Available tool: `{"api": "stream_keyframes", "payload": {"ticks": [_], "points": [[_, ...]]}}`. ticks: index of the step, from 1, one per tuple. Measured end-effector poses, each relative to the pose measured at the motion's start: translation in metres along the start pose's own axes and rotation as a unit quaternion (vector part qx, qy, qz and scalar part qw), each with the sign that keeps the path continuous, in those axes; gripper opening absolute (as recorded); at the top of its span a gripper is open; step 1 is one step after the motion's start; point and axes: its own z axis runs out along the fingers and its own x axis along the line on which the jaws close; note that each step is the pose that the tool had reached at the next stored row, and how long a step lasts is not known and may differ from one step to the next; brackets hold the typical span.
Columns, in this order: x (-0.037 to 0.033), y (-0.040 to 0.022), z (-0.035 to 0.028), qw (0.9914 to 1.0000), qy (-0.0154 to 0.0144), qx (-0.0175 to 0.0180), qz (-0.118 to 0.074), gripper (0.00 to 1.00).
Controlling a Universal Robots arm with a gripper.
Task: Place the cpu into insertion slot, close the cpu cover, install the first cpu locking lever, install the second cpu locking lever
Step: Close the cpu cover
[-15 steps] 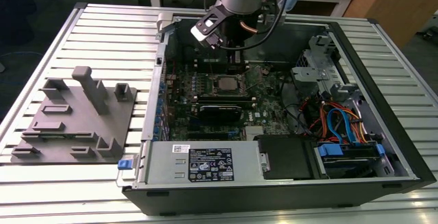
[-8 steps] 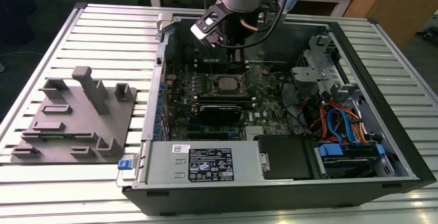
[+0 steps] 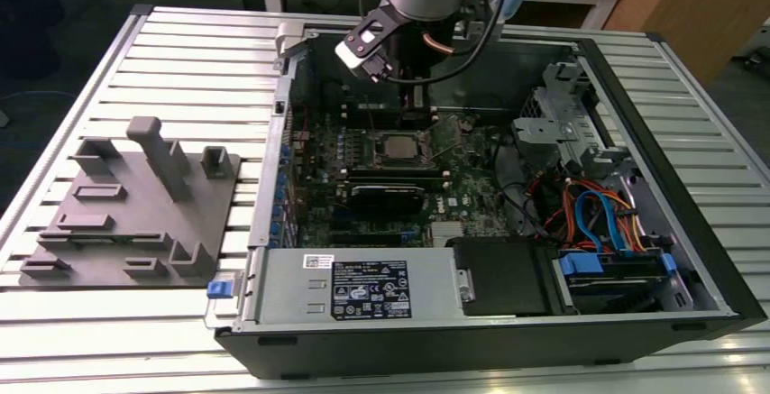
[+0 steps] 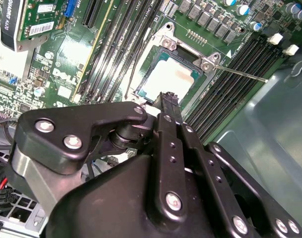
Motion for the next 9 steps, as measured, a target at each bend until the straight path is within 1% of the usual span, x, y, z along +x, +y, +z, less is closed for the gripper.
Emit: {"api": "stream_keyframes", "payload": {"ticks": [9], "points": [[0.0, 0.0001, -0.0041, 1.0, 0.0001, 0.0, 0.0, 0.11]]}}
